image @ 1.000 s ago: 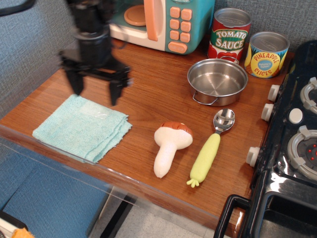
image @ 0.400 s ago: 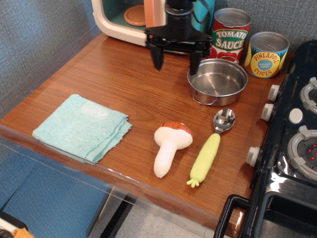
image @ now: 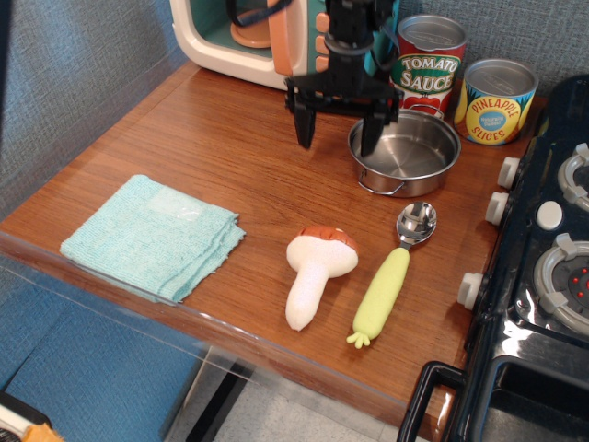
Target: Move the pot to the left edge of the table
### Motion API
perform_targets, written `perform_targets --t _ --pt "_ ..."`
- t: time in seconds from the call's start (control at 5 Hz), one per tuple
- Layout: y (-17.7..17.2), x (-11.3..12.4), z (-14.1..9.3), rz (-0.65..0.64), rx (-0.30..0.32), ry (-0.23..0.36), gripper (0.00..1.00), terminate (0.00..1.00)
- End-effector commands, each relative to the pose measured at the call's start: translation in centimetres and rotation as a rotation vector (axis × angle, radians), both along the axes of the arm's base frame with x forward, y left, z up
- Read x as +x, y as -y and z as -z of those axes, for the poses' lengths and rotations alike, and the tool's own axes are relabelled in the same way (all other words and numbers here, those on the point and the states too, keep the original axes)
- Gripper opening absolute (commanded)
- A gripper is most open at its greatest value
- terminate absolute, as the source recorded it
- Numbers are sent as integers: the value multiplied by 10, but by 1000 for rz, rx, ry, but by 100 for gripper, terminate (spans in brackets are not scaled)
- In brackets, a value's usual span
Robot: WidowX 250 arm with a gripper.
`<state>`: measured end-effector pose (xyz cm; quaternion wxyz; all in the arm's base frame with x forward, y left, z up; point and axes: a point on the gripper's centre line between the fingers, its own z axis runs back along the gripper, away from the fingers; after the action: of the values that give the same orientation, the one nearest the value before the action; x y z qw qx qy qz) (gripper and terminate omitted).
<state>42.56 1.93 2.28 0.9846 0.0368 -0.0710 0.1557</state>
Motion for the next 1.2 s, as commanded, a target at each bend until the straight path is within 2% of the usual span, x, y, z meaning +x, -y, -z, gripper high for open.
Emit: perform_targets --t 0.0,0.2,0.4,0.6,0.8,1.0 --pt "10 -1 -4 -3 -25 4 100 0" --pt "12 -5 -1 18 -16 6 0 0" --pt "12 -6 -4 37 -10 15 0 0" --pt "18 -9 -17 63 -32 42 0 0" --pt "22 -12 -38 99 -63 79 0 0" --pt "21 -18 -68 127 -86 128 0 0"
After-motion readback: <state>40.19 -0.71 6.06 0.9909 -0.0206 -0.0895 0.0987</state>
